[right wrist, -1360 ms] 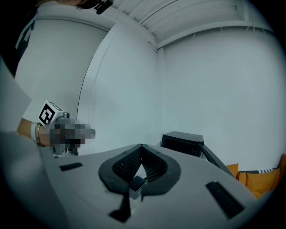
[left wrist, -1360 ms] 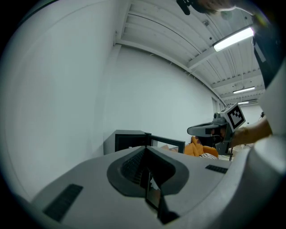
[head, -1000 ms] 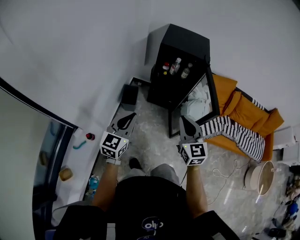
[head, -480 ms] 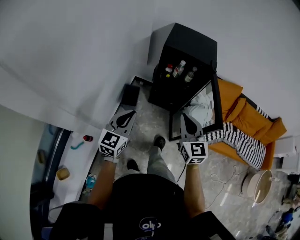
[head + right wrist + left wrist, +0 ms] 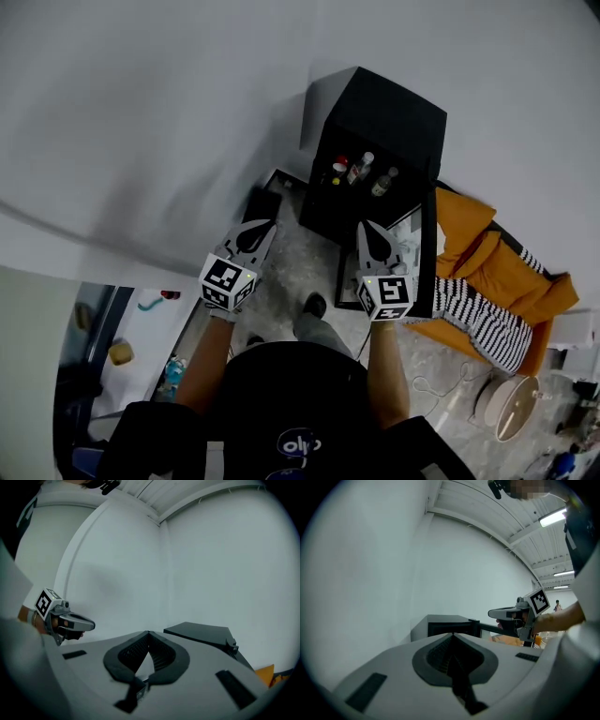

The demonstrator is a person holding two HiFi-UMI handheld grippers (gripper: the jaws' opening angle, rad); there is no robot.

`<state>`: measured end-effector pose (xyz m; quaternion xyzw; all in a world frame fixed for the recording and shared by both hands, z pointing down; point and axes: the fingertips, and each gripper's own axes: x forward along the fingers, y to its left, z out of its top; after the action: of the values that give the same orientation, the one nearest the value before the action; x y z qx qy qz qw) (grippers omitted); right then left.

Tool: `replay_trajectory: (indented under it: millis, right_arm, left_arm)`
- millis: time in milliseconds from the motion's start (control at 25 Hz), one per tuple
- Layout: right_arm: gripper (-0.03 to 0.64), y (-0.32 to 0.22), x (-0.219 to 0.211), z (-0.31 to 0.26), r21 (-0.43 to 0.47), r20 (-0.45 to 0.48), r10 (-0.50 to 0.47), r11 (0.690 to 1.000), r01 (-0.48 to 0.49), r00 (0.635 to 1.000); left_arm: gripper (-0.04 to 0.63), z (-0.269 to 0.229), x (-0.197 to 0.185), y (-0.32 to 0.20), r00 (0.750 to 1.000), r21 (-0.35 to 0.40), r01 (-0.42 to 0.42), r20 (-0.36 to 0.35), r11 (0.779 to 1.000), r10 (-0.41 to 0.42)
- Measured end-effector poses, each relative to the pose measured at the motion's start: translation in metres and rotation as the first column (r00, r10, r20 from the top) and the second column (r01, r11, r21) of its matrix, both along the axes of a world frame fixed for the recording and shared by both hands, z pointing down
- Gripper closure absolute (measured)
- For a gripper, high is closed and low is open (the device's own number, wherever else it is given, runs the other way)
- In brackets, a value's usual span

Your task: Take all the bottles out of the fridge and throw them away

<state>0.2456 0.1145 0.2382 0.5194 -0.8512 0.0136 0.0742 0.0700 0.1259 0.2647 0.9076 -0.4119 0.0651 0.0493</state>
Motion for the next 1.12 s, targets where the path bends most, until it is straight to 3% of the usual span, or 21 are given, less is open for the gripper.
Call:
replay_trajectory:
  millis: [760, 1120]
  right_arm:
    - [0.615, -0.097, 0.066, 0.012, -0.02, 0.054, -0.034, 0.999, 0.035, 0.998]
    - [0.615, -0.112, 0.063, 0.028, -0.057, 0.053, -0.051, 0.997, 0.054, 0.997]
  left_arm:
    - [0.594, -0.001, 0.111, -0.097, 0.998, -0.024, -0.059, 0.03, 0.998, 0.06]
    - [0.594, 0.01, 0.129, -0.114, 0.994, -0.058, -0.108, -0.005, 0.992, 0.108]
